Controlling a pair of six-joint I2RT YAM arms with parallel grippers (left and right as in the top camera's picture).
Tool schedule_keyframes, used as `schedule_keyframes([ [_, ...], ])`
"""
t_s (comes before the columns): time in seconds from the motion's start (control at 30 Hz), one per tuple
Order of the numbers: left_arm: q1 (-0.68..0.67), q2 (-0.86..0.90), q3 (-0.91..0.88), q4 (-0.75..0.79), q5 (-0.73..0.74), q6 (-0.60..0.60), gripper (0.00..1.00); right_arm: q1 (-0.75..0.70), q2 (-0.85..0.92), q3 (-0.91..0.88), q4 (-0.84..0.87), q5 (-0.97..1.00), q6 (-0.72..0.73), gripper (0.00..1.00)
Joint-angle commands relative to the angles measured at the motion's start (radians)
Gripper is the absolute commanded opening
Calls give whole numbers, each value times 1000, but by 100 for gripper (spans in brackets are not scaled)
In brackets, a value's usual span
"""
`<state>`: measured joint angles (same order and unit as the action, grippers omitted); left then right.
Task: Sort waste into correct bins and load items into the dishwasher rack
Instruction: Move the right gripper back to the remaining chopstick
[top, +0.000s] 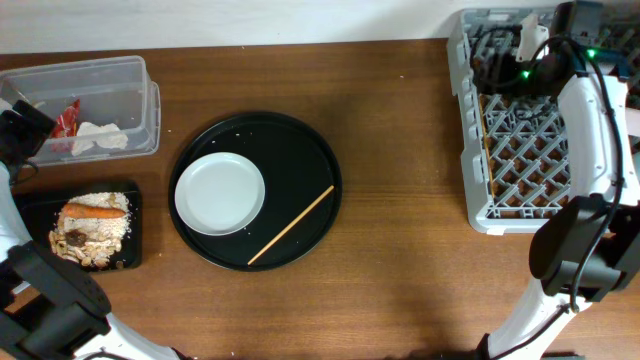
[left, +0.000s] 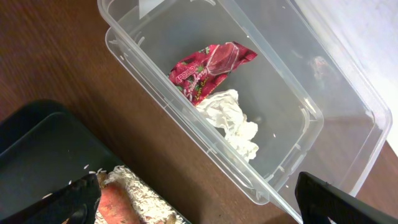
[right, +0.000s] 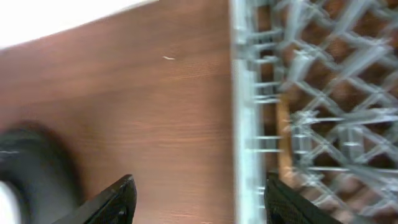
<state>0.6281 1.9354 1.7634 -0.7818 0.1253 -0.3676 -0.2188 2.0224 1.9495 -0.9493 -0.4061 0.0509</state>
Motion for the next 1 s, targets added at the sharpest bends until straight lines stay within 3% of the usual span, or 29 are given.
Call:
schedule_keyframes([
  [0.0,4,-12,5,2,0,-2,99,48,-69,48,-60,-163,209,78],
  [0.07,4,-12,5,2,1,-2,99,101,-77,48,-126,-129,303,100],
  [0.2,4,-12,5,2,0,-2,99,261,-77,48,-199,-102,352,98],
  [0.43,4,-12,5,2,0,-2,99,499,-69,48,-119,-113,403,99],
  [0.5,4,-12,5,2,0,-2,99,572,-68,48,-109,-84,404,91],
  [0.53,4,-12,5,2,1,-2,99,605,-66,48,-113,-58,405,96],
  [0.63,4,-12,5,2,0,-2,99,694,-44,48,-156,109,609,97],
  [0.8,3,-12,5,2,0,-2,99,822,19,48,-280,432,1142,97],
  [0.97,3,-12,5,2,1,-2,99,951,140,47,-278,511,1374,97],
])
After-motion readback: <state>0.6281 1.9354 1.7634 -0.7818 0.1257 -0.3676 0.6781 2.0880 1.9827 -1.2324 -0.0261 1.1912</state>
